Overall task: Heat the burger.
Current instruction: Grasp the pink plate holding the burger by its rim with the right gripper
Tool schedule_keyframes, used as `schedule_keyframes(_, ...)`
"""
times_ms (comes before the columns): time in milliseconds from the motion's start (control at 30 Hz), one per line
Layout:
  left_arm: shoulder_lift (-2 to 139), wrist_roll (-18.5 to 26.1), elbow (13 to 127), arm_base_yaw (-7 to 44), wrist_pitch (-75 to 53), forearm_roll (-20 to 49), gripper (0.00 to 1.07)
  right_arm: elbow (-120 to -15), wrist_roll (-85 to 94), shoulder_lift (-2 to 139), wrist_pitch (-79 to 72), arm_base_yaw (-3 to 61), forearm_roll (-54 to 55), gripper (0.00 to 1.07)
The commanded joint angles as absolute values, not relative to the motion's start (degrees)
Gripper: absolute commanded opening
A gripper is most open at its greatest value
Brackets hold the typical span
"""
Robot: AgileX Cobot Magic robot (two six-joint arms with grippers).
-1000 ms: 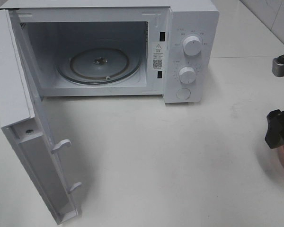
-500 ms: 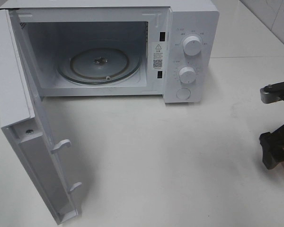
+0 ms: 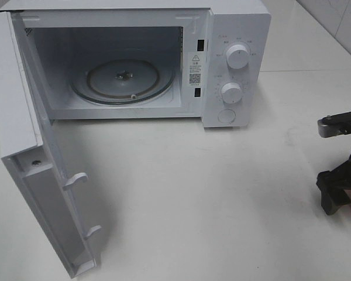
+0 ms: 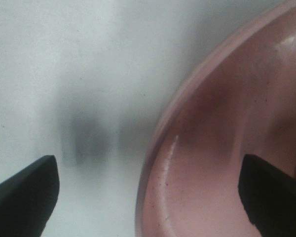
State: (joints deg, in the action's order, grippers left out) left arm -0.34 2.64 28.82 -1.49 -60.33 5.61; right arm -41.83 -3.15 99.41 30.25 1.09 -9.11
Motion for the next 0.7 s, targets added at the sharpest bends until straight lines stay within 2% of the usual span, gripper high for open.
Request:
schedule_keyframes(33,-1.43,2.64,28.71,-1.66,-59.47,5.84,1.00,-41.54,-3.61,100.67,29.16,0.80,-9.40,0.90)
schedule_keyframes(300,-1.43,2.64,28.71,-1.66,-59.47,5.84,1.00,-41.54,-3.61,102.73,28.99,0.80,-9.40,0.77)
schedule_keyframes(367,-1.43,2.64,28.71,-1.66,-59.47,5.84,1.00,-41.54,-3.61,102.90,28.99,0.80,-9.45,0.73)
schedule_keyframes(433,-1.43,2.64,28.71,-1.66,-59.47,5.84,1.00,-41.54,-3.61,102.90,29.16,0.80,-9.51,0.64)
schedule_keyframes(467,-1.43,2.64,28.71,-1.66,-59.47,5.84,1.00,-41.54,-3.61,102.90,29.16,0.80,-9.51,0.64)
schedule_keyframes(533,-1.43,2.64,28.71,-1.66,-59.47,5.84,1.00,-41.54,-3.61,102.90,28.93,0.80,-10.94,0.45)
schedule_keyframes(567,-1.43,2.64,28.71,-1.66,-59.47,5.84,1.00,-41.54,-3.61,102.90,28.93,0.80,-10.94,0.45)
schedule_keyframes(600,-1.43,2.64,28.71,-1.66,-59.47,5.84,1.00,-41.54,-3.61,102.90,28.99,0.80,-11.86,0.38)
schedule_keyframes(633,-1.43,2.64,28.71,-1.66,-59.47,5.84,1.00,-41.54,-3.61,102.90,28.99,0.80,-11.86,0.38)
schedule_keyframes(667,-1.43,2.64,28.71,-1.66,-59.47,5.84,1.00,-41.54,-3.61,102.90,29.34,0.80,-13.12,0.24)
schedule_keyframes(700,-1.43,2.64,28.71,-1.66,-59.47,5.84,1.00,-41.54,-3.61,102.90,29.51,0.80,-13.52,0.19)
